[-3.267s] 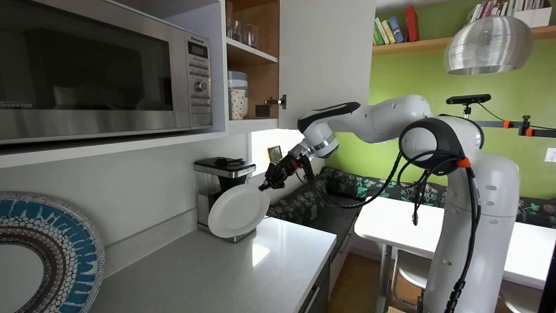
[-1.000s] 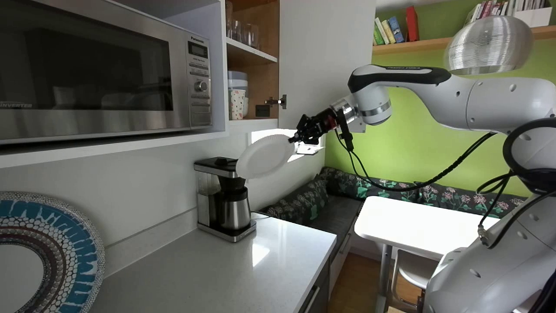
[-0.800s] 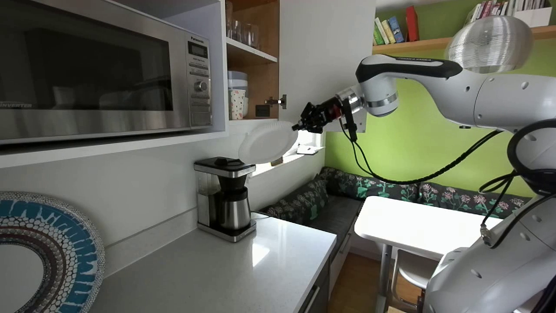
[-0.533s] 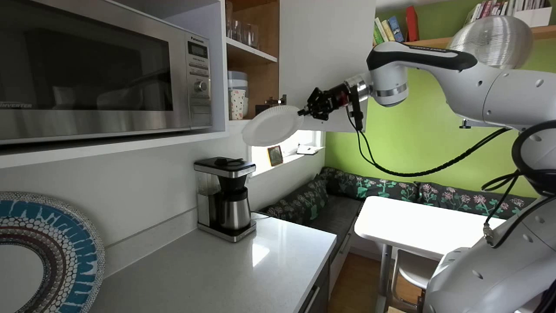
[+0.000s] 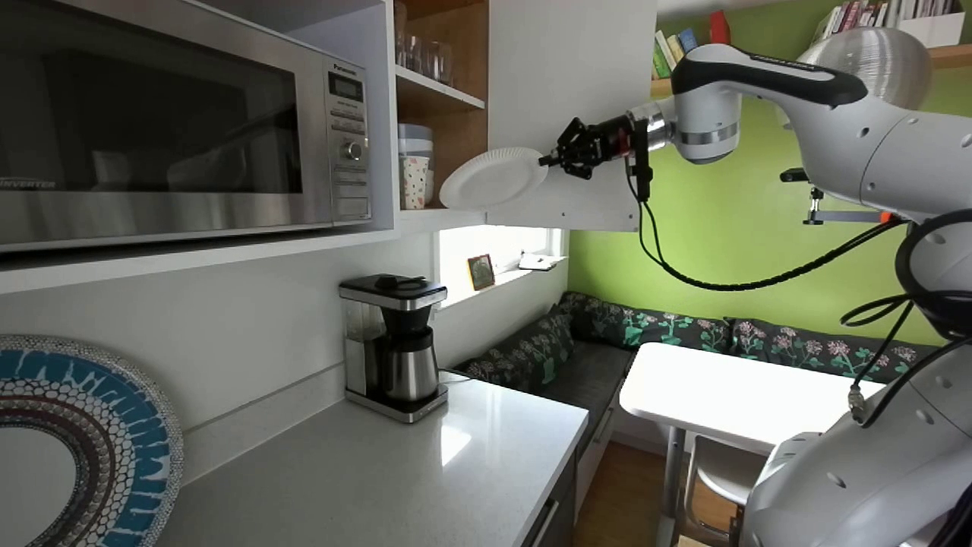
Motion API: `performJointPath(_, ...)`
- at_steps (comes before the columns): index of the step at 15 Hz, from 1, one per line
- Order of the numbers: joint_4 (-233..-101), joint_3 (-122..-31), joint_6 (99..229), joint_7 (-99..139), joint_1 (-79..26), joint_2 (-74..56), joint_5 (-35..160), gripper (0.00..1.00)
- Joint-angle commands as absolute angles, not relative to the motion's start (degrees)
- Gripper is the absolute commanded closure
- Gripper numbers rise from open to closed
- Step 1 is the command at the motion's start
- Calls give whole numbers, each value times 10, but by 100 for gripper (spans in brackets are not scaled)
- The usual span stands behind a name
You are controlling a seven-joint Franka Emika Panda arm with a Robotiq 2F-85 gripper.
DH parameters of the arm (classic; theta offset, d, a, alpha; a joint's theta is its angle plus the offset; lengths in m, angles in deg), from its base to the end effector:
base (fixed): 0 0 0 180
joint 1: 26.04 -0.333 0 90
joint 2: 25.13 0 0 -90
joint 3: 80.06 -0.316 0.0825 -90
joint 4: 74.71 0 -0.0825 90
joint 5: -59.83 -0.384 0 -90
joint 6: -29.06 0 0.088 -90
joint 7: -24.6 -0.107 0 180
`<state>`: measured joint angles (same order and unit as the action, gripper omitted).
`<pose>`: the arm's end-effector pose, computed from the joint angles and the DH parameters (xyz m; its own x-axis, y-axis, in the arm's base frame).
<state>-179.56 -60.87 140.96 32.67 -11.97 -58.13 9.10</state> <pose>0.3068 -0.2239 0.8305 0.5233 -0.6536 0.5468 0.0178 -0.6331 -0.7739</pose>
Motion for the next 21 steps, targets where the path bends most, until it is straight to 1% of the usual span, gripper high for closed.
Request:
performJointPath(1, -1772, -588, 1401, 314, -137, -582, 70, 100)
performJointPath(5, -1752, -575, 1408, 321, -139, -584, 46, 100)
performJointPath(10, -1749, -566, 1434, 338, -151, -580, -37, 100)
performJointPath(16, -1755, -584, 1506, 313, -143, -547, -103, 100)
performJointPath(21, -1743, -598, 1531, 295, -142, -509, -131, 100)
